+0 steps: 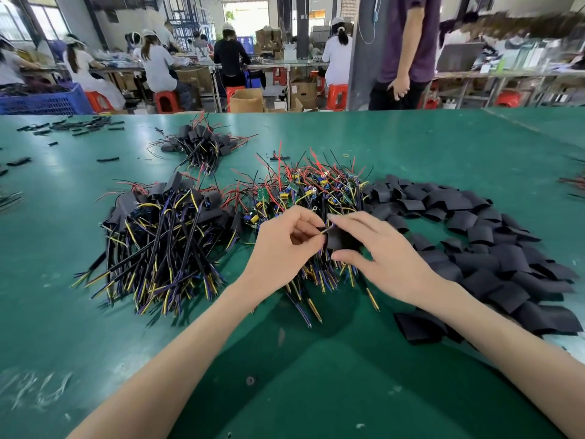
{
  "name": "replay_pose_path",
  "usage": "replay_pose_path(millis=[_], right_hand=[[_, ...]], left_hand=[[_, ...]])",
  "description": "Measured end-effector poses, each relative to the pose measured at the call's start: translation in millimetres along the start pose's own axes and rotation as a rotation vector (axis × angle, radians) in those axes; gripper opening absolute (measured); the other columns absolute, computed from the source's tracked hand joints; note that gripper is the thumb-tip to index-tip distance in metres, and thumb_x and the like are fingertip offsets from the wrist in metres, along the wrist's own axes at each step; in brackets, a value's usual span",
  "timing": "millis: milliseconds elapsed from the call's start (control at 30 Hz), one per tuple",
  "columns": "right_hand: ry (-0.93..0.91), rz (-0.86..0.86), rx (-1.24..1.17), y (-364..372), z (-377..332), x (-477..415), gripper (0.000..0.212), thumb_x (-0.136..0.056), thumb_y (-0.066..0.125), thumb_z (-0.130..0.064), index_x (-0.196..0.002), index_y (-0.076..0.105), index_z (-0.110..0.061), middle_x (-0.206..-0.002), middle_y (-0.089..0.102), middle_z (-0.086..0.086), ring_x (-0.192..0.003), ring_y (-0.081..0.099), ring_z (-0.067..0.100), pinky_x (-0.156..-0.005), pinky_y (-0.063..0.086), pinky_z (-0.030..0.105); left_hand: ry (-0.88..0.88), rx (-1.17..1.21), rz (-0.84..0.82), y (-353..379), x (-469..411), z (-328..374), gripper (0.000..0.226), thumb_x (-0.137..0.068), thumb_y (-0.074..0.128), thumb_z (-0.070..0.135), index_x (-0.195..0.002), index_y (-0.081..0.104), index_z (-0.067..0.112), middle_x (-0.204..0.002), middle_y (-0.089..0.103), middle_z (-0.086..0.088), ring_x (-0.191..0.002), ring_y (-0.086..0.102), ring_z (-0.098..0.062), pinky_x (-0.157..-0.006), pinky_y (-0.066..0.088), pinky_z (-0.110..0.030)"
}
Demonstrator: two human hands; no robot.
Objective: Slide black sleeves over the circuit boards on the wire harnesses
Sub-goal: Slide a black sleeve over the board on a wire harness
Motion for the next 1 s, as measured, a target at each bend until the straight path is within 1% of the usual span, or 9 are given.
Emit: replay_pose_path(millis=[67, 200, 267, 333, 467, 567, 700, 800, 1000], right_hand=[[0.018, 0.081, 0.086, -8.2, 4.8, -0.6, 0.059, -0.088, 0.059, -0.038, -0.139, 0.042, -0.014, -0.136, 0.047, 0.004, -0.122, 0.043, 0.020, -0.100, 0.034, 0.039], [0.193, 0.254, 0.161, -32.2, 30.0, -0.2, 0.052, -0.091, 0.057, -0.031, -0.137, 0.044, -0.011, -0.136, 0.045, 0.010, -0.123, 0.041, 0.030, -0.100, 0.033, 0.045], [0.309, 0.272, 0.217, -37.1, 46.7, 2.0, 0.049, -0.091, 0.057, -0.027, -0.135, 0.044, -0.009, -0.134, 0.045, 0.012, -0.119, 0.041, 0.033, -0.097, 0.033, 0.046], [0.445, 0.212, 0.313, -35.8, 66.2, 5.6, 0.051, -0.090, 0.056, -0.026, -0.135, 0.042, -0.009, -0.134, 0.043, 0.014, -0.119, 0.039, 0.034, -0.095, 0.033, 0.048], [0.686, -0.131, 0.457, -12.5, 105.2, 20.4, 0.050, -0.092, 0.047, -0.029, -0.138, 0.033, -0.015, -0.140, 0.033, 0.015, -0.124, 0.033, 0.038, -0.097, 0.032, 0.049], [0.736, -0.318, 0.410, 7.8, 117.9, 29.6, 0.045, -0.095, 0.038, -0.030, -0.139, 0.032, -0.023, -0.141, 0.034, 0.012, -0.124, 0.035, 0.037, -0.097, 0.033, 0.047], [0.709, -0.311, 0.357, 9.9, 121.0, 26.1, 0.042, -0.097, 0.036, -0.031, -0.139, 0.037, -0.025, -0.137, 0.041, 0.009, -0.122, 0.038, 0.034, -0.096, 0.035, 0.045], [0.714, -0.310, 0.336, 8.9, 122.8, 25.5, 0.044, -0.096, 0.041, -0.039, -0.138, 0.037, -0.026, -0.136, 0.041, 0.010, -0.123, 0.038, 0.033, -0.096, 0.036, 0.046], [0.687, -0.205, 0.294, -3.4, 117.6, 19.4, 0.043, -0.091, 0.053, -0.040, -0.131, 0.046, -0.026, -0.128, 0.045, 0.010, -0.120, 0.039, 0.032, -0.096, 0.037, 0.045]], left_hand=[[0.074, -0.054, 0.106, -16.6, -2.9, 8.5, 0.027, -0.080, 0.067, -0.001, -0.090, 0.058, 0.022, -0.074, 0.065, 0.003, -0.067, 0.059, -0.005, -0.066, 0.044, -0.012], [0.287, -0.346, 0.459, -76.2, -6.0, 27.0, 0.027, -0.085, 0.058, 0.004, -0.106, 0.054, 0.021, -0.074, 0.062, -0.003, -0.071, 0.058, -0.018, -0.070, 0.044, -0.030], [0.265, -0.574, 0.664, -111.5, -5.3, 23.6, 0.028, -0.086, 0.051, 0.007, -0.113, 0.057, 0.016, -0.082, 0.058, -0.009, -0.079, 0.052, -0.022, -0.072, 0.034, -0.026], [0.147, -0.821, 0.768, -140.1, -6.0, 8.7, 0.030, -0.085, 0.048, 0.008, -0.112, 0.061, 0.013, -0.087, 0.054, -0.016, -0.087, 0.049, -0.028, -0.077, 0.031, -0.033], [-0.290, -1.031, 0.676, -171.7, -6.0, -43.0, 0.030, -0.080, 0.054, 0.010, -0.109, 0.062, 0.007, -0.106, 0.054, -0.027, -0.107, 0.043, -0.040, -0.090, 0.029, -0.046], [-0.386, -1.036, 0.652, -174.9, -3.6, -54.1, 0.032, -0.077, 0.056, 0.007, -0.108, 0.057, 0.000, -0.117, 0.046, -0.028, -0.111, 0.039, -0.041, -0.090, 0.029, -0.048], [-0.380, -0.956, 0.580, -172.6, -11.7, -59.8, 0.032, -0.082, 0.053, 0.007, -0.112, 0.054, -0.005, -0.121, 0.049, -0.026, -0.113, 0.043, -0.042, -0.091, 0.035, -0.050], [-0.398, -1.023, 0.525, -169.5, -14.1, -62.5, 0.034, -0.086, 0.053, 0.012, -0.115, 0.052, -0.004, -0.120, 0.051, -0.025, -0.114, 0.045, -0.042, -0.093, 0.035, -0.050], [-0.411, -1.084, 0.589, -166.6, -9.2, -51.1, 0.038, -0.081, 0.057, 0.017, -0.110, 0.053, -0.007, -0.121, 0.047, -0.029, -0.115, 0.038, -0.041, -0.092, 0.028, -0.048]])
Point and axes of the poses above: each hand's wrist, its own x-axis away from the middle knuckle, its own y-axis out of the palm, z = x × y, the point moved 9 cm from there along -x, towards the middle knuckle
